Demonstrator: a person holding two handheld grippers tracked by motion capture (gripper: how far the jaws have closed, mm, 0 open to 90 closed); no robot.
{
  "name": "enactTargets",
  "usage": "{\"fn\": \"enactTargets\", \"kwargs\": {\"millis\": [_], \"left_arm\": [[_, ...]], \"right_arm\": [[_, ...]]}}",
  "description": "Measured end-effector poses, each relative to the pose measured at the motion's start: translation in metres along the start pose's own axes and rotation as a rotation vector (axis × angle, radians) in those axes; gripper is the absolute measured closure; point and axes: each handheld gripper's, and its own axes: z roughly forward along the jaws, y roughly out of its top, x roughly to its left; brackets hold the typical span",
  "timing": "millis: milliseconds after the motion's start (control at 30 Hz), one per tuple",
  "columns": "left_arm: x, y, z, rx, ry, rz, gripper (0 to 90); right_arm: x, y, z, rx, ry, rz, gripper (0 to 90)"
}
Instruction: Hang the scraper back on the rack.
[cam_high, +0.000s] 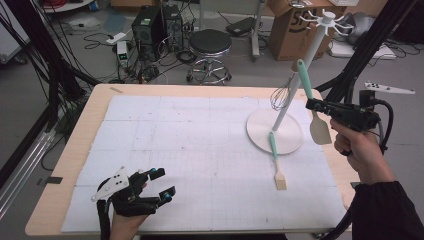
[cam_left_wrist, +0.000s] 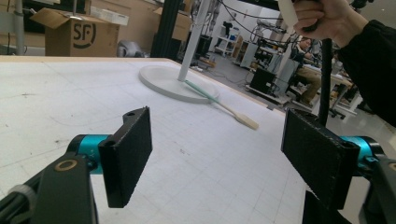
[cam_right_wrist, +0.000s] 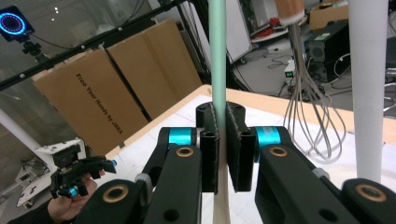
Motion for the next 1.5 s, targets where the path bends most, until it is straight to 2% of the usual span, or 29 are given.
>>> {"fn": "enactTargets", "kwargs": {"millis": [300,700,1100,1500], "left_arm": [[0.000,0.000,0.000,0.000,0.000,0.000,25.3],[0.000,0.000,0.000,-0.003,0.000,-0.003,25.3],[0.001,0.000,-0.001,-0.005,0.002,-0.003,25.3],[0.000,0.000,-0.001,-0.006,-0.004,-0.004,25.3]], "right_arm": [[0.004,0.015,-0.003,-0.030,0.010,-0.021,84.8],[0.003,0.033,-0.016,-0.143,0.021,-0.006,84.8],[0.006,0.036,-0.020,-0.162,0.033,-0.029,84.8],[-0.002,0.033,-0.022,-0.170,0.022,0.001,84.8]]}}
